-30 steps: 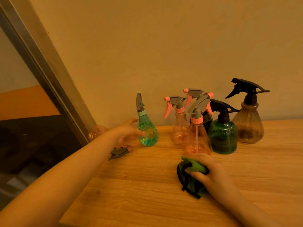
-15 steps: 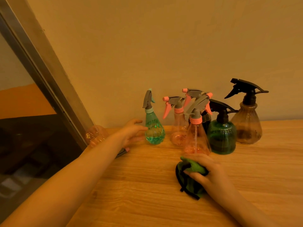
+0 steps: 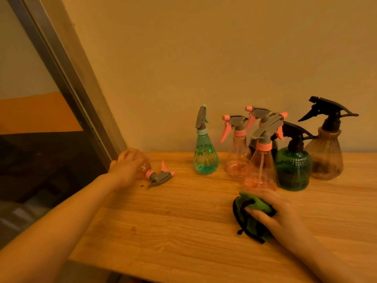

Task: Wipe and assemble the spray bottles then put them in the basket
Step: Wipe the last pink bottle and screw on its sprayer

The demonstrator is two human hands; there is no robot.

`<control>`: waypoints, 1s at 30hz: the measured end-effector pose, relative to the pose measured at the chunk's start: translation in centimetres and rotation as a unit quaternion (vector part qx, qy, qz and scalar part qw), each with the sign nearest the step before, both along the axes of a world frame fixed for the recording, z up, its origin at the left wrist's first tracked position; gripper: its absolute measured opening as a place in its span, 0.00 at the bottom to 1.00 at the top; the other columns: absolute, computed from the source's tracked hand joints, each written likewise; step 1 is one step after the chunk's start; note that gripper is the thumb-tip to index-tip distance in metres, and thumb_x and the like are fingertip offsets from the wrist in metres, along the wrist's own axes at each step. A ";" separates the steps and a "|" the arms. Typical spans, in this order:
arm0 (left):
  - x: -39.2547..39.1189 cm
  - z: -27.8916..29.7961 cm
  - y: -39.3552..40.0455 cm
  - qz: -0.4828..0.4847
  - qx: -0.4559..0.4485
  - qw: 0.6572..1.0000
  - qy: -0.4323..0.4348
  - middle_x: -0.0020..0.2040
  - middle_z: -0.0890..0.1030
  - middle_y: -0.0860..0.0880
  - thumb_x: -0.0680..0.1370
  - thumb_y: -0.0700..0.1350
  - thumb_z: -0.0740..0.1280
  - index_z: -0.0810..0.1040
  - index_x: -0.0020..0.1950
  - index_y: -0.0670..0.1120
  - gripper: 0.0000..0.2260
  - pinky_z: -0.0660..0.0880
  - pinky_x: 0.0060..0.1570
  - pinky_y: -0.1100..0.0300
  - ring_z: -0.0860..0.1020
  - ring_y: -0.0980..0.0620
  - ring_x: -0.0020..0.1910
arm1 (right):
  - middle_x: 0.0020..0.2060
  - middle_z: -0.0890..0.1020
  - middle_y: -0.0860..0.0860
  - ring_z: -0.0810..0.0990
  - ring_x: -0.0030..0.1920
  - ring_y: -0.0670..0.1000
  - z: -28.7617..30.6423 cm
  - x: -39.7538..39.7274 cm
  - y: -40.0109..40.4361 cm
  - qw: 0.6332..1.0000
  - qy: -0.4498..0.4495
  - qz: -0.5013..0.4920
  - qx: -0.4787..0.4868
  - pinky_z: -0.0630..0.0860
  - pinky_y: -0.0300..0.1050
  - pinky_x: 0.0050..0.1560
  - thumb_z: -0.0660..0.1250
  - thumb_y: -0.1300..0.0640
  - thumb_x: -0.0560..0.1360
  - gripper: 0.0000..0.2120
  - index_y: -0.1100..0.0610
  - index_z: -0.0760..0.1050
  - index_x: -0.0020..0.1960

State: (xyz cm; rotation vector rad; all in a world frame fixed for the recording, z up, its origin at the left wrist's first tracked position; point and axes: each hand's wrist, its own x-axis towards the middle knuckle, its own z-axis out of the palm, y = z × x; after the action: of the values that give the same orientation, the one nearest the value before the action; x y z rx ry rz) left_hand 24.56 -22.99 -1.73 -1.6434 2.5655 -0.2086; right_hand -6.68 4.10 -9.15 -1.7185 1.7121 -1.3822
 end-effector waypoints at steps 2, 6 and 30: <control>0.1 -0.2 -0.3 -0.004 -0.019 1.000 0.024 0.76 0.55 0.49 0.75 0.49 0.68 0.59 0.74 0.57 0.30 0.67 0.65 0.42 0.52 0.42 0.73 | 0.55 0.77 0.34 0.75 0.58 0.37 0.0 0.0 0.1 1.000 0.010 -0.001 0.002 0.70 0.32 0.59 0.69 0.46 0.67 0.19 0.42 0.77 0.59; 0.1 0.4 -0.9 -0.020 -0.100 0.995 0.004 0.70 0.69 0.51 0.69 0.59 0.72 0.64 0.72 0.54 0.34 0.70 0.59 0.51 0.65 0.46 0.65 | 0.55 0.78 0.37 0.75 0.57 0.37 -0.2 0.2 -0.1 0.999 0.036 -0.004 -0.012 0.68 0.28 0.57 0.72 0.47 0.70 0.17 0.44 0.78 0.58; 2.1 1.5 9.7 -0.186 0.044 0.980 0.051 0.71 0.65 0.58 0.69 0.60 0.72 0.65 0.69 0.61 0.31 0.64 0.66 0.55 0.57 0.52 0.71 | 0.55 0.78 0.40 0.73 0.58 0.36 0.2 0.7 0.3 0.995 0.101 -0.014 -0.024 0.65 0.25 0.56 0.69 0.49 0.69 0.18 0.45 0.76 0.59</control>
State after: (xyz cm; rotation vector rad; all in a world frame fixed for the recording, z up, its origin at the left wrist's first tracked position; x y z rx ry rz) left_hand 26.68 -13.25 -0.19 -1.1616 2.8958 -0.0333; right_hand -5.95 4.40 -8.91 -1.9258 1.8270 -1.3082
